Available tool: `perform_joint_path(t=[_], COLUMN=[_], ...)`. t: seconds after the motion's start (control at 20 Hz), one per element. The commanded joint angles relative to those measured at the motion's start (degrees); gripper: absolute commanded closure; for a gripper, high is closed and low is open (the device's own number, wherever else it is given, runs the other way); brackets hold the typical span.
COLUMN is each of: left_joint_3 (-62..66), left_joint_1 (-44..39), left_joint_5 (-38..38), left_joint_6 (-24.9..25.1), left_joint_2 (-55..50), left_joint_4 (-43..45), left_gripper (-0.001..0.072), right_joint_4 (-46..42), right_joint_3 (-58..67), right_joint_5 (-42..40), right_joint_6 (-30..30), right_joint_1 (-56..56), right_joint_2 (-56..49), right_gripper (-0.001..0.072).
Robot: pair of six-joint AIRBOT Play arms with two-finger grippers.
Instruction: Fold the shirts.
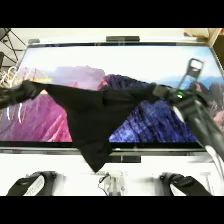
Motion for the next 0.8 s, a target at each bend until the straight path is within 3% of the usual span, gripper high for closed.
perform_joint_path(t=[0.0, 0.1, 0.15, 0.2, 0.25, 0.3, 0.35, 0.45, 0.55, 0.65, 0.75], left_joint_3=[-2.01, -2.01, -1.99, -1.95, -1.68, -0.98, 0.48, 2.95, 1.86, -3.41, -11.17], left_joint_1=[-6.36, -8.87, -9.7, -9.77, -8.87, -6.88, -3.89, 2.56, 7.69, 9.38, 8.41], left_joint_5=[15.1, 13.51, 11.72, 9.05, 5.64, 0.42, -7.23, -22.1, -32.83, -37.35, -35.1], left_joint_6=[1.09, 1.09, 1.09, 1.09, 1.22, 2.71, 5.2, 4.76, -0.83, -1.09, -1.01], left_joint_2=[-11.61, -17.29, -19.39, -20.76, -21.03, -20.76, -20.59, -20.61, -20.59, -19.93, -19.17], left_joint_4=[-3.1, -3.28, -3.3, -3.39, -3.13, -2.23, 0.22, 8.28, 17.05, 19.8, 15.19], left_gripper=[0.0672, 0.0671, 0.0622, 0.0366, 0.0028, -0.0013, -0.0013, -0.0011, 0.0036, 0.0064, 0.0062], right_joint_4=[16.33, 25.53, 29.4, 30.27, 30.01, 29.92, 29.88, 32.26, 38.95, 48.46, 55.98], right_joint_3=[2.38, 2.43, 2.43, 2.43, 2.58, 3.15, 4.04, 4.81, 4.72, 3.63, 2.89], right_joint_5=[-13.62, -15.56, -15.74, -15.72, -14.82, -12.13, -7.3, 3.65, 13.6, 16.52, 15.91], right_joint_6=[2.23, -4.39, -8.11, -11.89, -16.87, -22.75, -28.24, -37.07, -45.92, -51.28, -52.92], right_joint_1=[-4.13, -4.02, -4.07, -4.22, -4.22, -4.5, -4.7, -4.87, -4.87, -4.85, -4.85], right_joint_2=[-13.73, -17.31, -18.05, -17.66, -16.57, -14.93, -13.11, -10.27, -10.1, -11.93, -15.65], right_gripper=[0.0639, 0.0617, 0.053, 0.0167, 0.0065, 0.0066, 0.0066, 0.0068, 0.0068, 0.0068, 0.0068])
